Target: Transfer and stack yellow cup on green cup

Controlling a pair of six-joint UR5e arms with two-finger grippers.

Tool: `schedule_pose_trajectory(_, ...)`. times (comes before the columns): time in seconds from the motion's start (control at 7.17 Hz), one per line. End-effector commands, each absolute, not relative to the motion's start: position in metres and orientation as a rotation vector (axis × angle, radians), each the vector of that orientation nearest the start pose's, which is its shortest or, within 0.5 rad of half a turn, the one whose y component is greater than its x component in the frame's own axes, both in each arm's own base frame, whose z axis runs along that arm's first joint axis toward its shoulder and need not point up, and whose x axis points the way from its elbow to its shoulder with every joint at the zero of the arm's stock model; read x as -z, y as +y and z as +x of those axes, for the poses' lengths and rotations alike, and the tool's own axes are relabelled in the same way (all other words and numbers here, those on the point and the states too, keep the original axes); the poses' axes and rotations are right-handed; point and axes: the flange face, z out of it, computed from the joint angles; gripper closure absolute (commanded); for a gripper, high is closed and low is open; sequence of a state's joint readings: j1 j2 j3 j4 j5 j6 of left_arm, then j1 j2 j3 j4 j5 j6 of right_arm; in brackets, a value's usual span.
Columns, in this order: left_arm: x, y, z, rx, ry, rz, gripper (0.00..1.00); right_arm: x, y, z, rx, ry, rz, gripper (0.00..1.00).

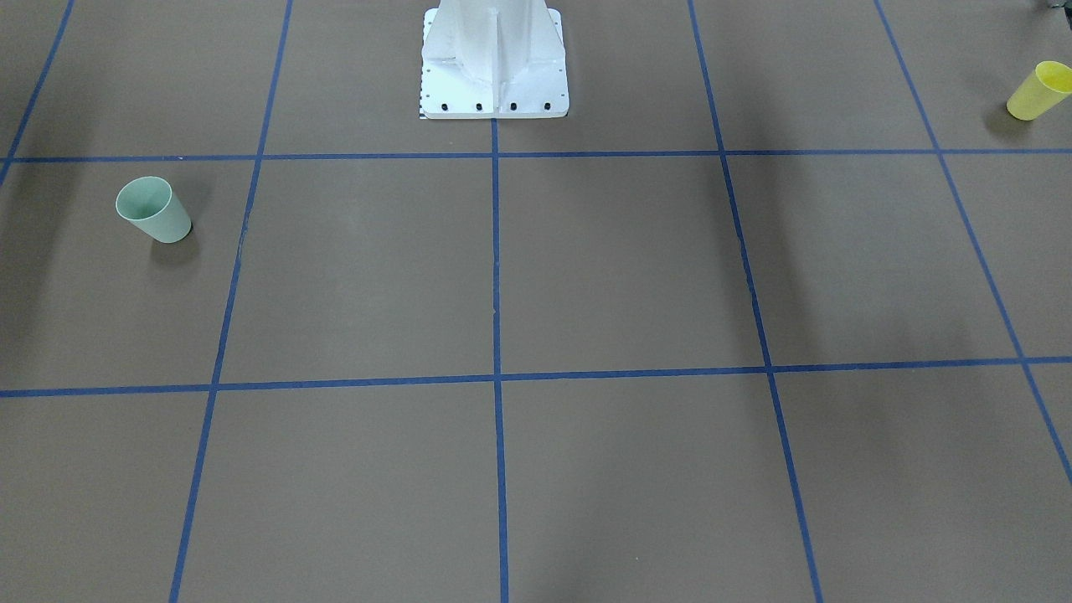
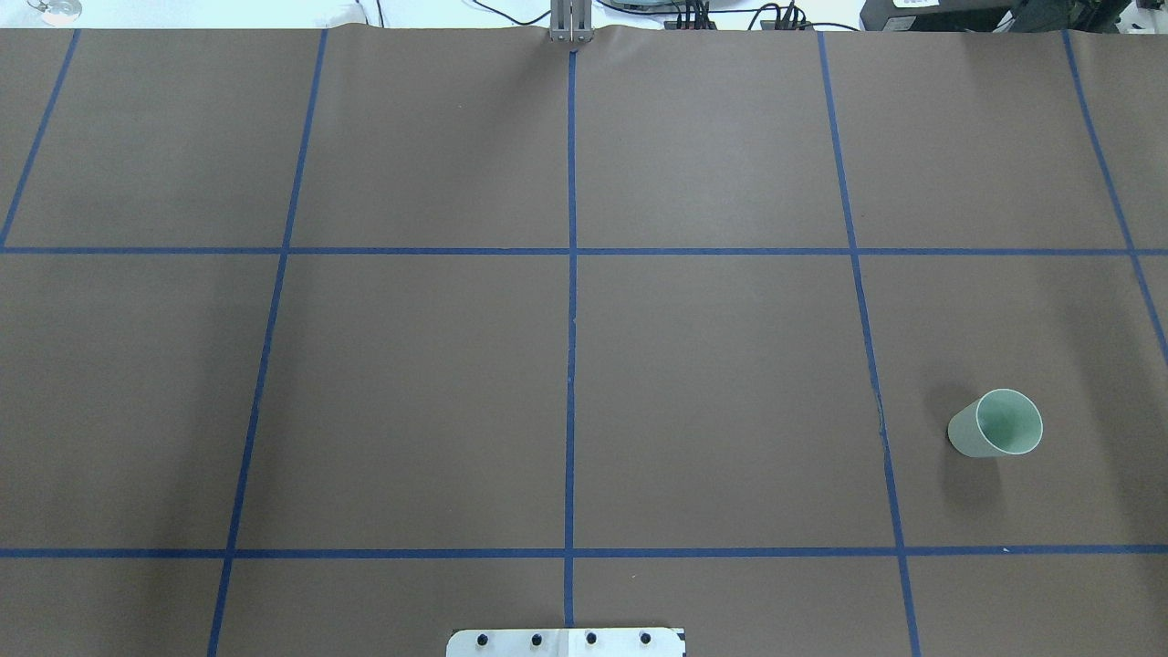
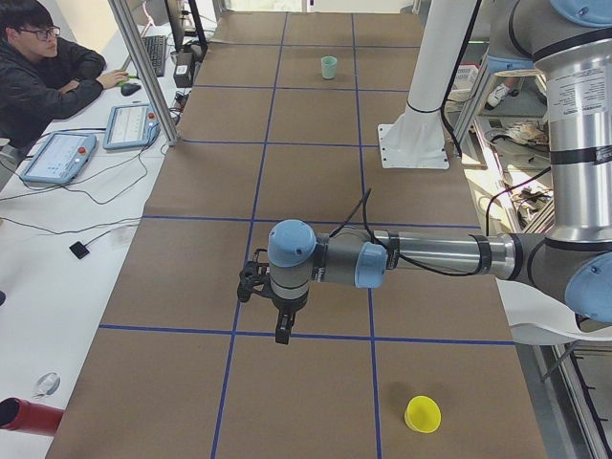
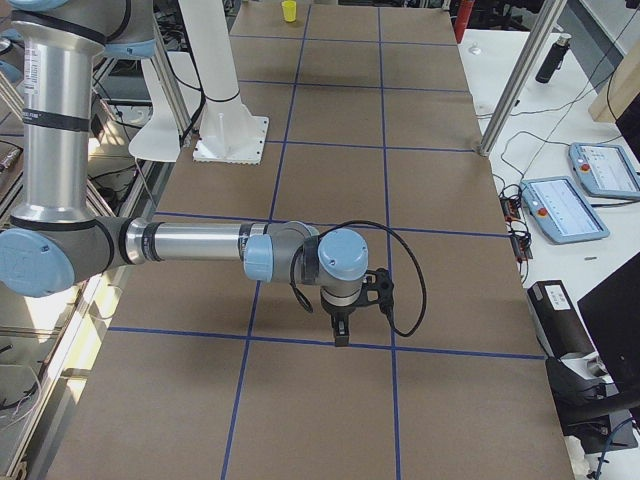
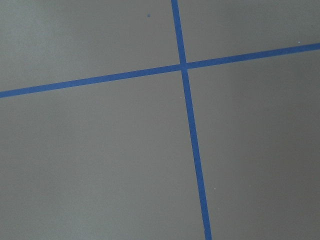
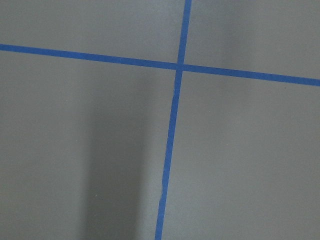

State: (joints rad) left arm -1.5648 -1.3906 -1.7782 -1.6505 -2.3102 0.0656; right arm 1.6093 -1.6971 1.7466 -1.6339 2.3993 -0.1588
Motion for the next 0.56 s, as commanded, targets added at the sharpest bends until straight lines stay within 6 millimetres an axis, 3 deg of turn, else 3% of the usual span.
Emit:
schedule_pose_trajectory(0.0, -0.628, -0.428, -0.064, -0.109, 0.734, 0.132, 0.00, -0.630, -0.436, 0.076, 0.128, -0.825, 0.113, 0.00)
schedule_pose_trajectory(0.28, -0.610, -0.430, -0.065, -0.087, 0.741, 0.154, 0.00, -0.632, -0.435, 0.076, 0.126, -0.825, 0.112, 0.00)
schedule_pose_trajectory(0.42, -0.590, -0.429, -0.067, 0.054, 0.745, 0.124, 0.00, -0.633, -0.434, 0.076, 0.125, -0.825, 0.110, 0.00)
